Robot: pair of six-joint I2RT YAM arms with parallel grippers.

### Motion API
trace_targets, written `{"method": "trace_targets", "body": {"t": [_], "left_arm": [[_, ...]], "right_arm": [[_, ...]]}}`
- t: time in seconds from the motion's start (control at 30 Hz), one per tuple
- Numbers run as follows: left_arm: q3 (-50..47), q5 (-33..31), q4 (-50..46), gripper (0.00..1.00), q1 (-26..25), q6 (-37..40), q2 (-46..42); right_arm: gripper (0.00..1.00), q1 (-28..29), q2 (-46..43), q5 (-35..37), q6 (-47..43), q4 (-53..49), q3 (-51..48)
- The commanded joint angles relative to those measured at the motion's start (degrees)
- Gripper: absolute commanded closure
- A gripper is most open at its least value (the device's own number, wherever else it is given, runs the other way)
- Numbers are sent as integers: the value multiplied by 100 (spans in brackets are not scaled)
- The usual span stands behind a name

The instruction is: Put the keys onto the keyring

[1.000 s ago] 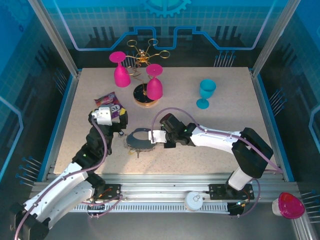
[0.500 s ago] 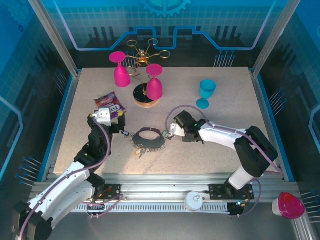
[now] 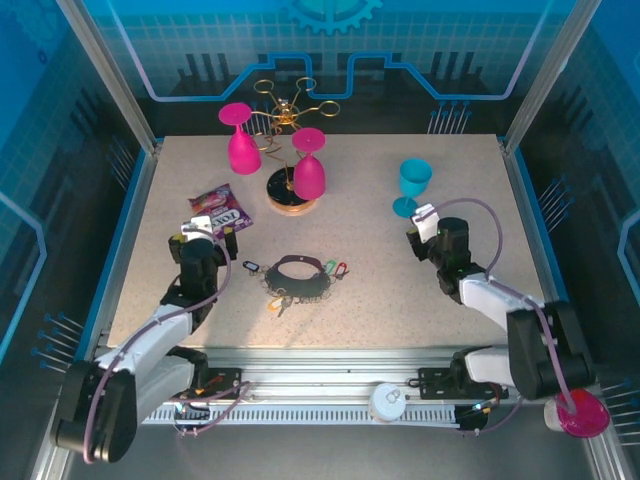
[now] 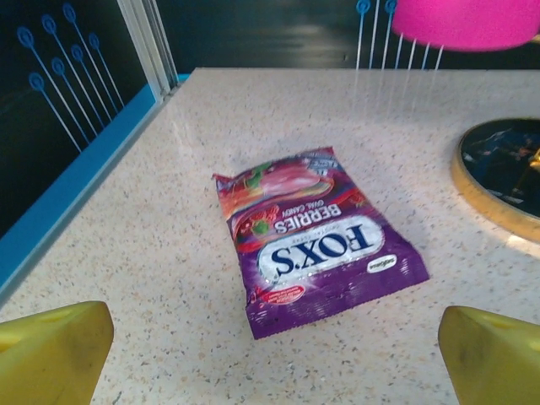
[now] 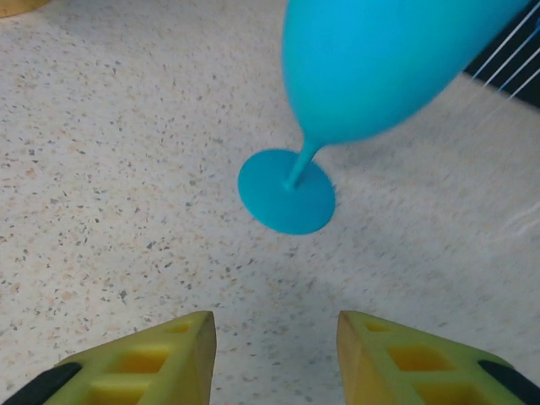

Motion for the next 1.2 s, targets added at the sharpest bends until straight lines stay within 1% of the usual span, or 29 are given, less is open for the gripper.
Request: {"method": "trace_targets", "body": {"t": [0.0,0.03,0.07,0.1,0.13,0.17,0.2,0.23,0.27,0.33,0.37,0.4,0.43,0.47,0.5,0.53,0.57,0.8,0.87,0.97,1.07,1.1,1.13,1.17], "left_arm": [[-210,734,1034,1,254,-23,474],[-299,873,1381,1,287,-5,675],[-400,1007,1808,1,305,26,888],[-459,1090,2173,1,309,47,1084],[-490,1178,2580,1,310,101,1295],[-501,1373,2948,1,327,176,1530],[-486,1481,3275,1,328,267,1765],[-449,1593,3648,1,329,364,2075],[-393,1646,3907,1,354,315,2387],[-288,1859,4190,1,363,398,2972],[-269,1974,4619,1,361,524,3354],[-281,1870,4813,1,326,584,3449],[-231,1810,4276,1,371,379,3214],[-93,1755,3955,1,434,274,3153],[5,1570,3952,1,436,267,3253],[126,1388,3752,1,425,218,3257],[243,1366,3434,1,452,135,3216],[329,1497,3298,1,540,62,3221],[442,1922,2981,1,748,-77,3176],[466,2038,2927,1,814,-117,3185],[467,2045,2932,1,820,-114,3185],[465,2044,2947,1,820,-109,3184],[443,2059,2981,1,820,-109,3184],[420,2062,3020,1,822,-96,3184]], "right_arm": [[56,-172,540,-457,584,1633,-183],[56,-205,730,-427,647,2118,-325],[56,-294,694,-266,830,2217,-432],[56,-471,742,-574,930,2592,-622],[55,-635,939,-874,1005,3194,-839],[54,-713,1286,-936,1102,3864,-975],[54,-772,1375,-985,1174,4118,-1013],[53,-860,1152,-1163,1175,3577,-969],[53,-908,1084,-1371,1158,3311,-881],[52,-913,1266,-1486,1169,3396,-752],[51,-918,1199,-1467,1150,3065,-653],[50,-927,1211,-1432,1182,2917,-559],[50,-936,1245,-1384,1237,2816,-475],[49,-936,1210,-1329,1236,2600,-396],[48,-934,1237,-1301,1245,2655,-402],[48,-936,1237,-1300,1260,2666,-404],[47,-940,1231,-1298,1253,2654,-409],[45,-922,1232,-1248,1259,2644,-395],[45,-916,1232,-1239,1258,2637,-396],[40,-897,1232,-1172,1244,2601,-378],[27,-886,1232,-1151,1238,2593,-370],[8,-873,1233,-1142,1232,2589,-369],[0,-864,1232,-1128,1227,2597,-377],[0,-860,1232,-1067,1225,2600,-377]]}}
